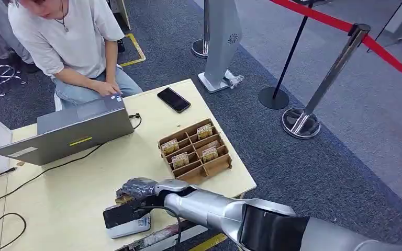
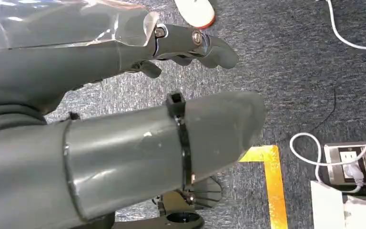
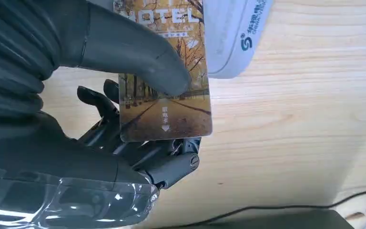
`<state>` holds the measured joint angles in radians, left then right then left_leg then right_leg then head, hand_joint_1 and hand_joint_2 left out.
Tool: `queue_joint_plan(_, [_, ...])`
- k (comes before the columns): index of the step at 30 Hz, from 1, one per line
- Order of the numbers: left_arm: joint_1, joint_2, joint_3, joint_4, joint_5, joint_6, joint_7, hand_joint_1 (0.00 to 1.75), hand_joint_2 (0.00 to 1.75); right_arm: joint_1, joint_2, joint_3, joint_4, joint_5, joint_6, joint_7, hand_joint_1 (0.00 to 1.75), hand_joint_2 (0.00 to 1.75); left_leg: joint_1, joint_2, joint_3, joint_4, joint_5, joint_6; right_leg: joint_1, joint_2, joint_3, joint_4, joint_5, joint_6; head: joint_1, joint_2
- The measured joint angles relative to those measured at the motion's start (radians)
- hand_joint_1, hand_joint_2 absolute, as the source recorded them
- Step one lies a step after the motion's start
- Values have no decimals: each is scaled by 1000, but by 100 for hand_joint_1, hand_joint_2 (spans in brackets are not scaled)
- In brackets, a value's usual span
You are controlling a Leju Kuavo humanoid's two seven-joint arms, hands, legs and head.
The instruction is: Pass the card to the sensor for recognition and then transmit it.
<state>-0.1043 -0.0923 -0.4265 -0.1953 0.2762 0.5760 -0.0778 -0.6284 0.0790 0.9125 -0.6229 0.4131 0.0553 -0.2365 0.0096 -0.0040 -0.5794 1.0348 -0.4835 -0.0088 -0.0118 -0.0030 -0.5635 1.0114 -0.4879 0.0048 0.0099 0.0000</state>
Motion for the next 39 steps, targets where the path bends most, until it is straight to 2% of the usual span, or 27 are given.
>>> queue_joint_plan(5, [0,0,0,0,2,1,-5,0,0,3,-1,1,-31,-6,-5,-22,175,175,0,0,0,0,0,0,0,0,0,0,0,0,0,0])
queue_joint_plan(13, [3,2,0,0,17,2,-20,0,0,4,-23,-2,-133,-89,71,-52,175,175,0,0,0,0,0,0,0,0,0,0,0,0,0,0])
queue_joint_plan(16, [5,3,0,0,25,5,-29,0,0,7,-42,-23,-204,-124,74,-69,175,175,0,0,0,0,0,0,0,0,0,0,0,0,0,0])
queue_joint_plan(20, [9,4,1,0,32,8,-38,0,0,17,-72,-63,-319,-116,35,-90,175,175,0,0,0,0,0,0,0,0,0,0,0,0,0,0])
queue_joint_plan(23, [12,4,2,0,35,10,-41,0,0,32,-89,-96,-395,-46,-47,-96,175,175,0,0,0,0,0,0,0,0,0,0,0,0,0,0])
queue_joint_plan(29, [12,4,2,0,35,10,-41,0,0,33,-90,-100,-403,-38,-57,-97,175,175,0,0,0,0,0,0,0,0,0,0,0,0,0,0])
queue_joint_plan(30, [12,5,2,0,35,11,-41,0,0,36,-94,-107,-420,-20,-80,-98,175,175,0,0,0,0,0,0,0,0,0,0,0,0,0,0])
queue_joint_plan(32, [13,5,2,0,34,11,-41,0,0,46,-104,-138,-479,48,-178,-111,175,175,0,0,0,0,0,0,0,0,0,0,0,0,0,0])
queue_joint_plan(33, [12,5,2,0,30,11,-41,0,0,51,-109,-167,-524,110,-278,-119,175,175,0,0,0,0,0,0,0,0,0,0,0,0,0,0])
queue_joint_plan(34, [11,3,2,0,16,10,-39,0,0,54,-113,-211,-575,266,-454,-106,175,175,0,0,0,0,0,0,0,0,0,0,0,0,0,0])
queue_joint_plan(37, [6,0,2,0,-2,10,-27,0,0,54,-113,-239,-585,458,-602,-57,175,175,0,0,0,0,0,0,0,0,0,0,1,0,0,0])
queue_joint_plan(39, [2,-1,1,0,-11,10,-18,0,0,52,-111,-254,-584,570,-661,-22,175,175,0,0,0,0,0,0,0,0,0,0,1,0,0,0])
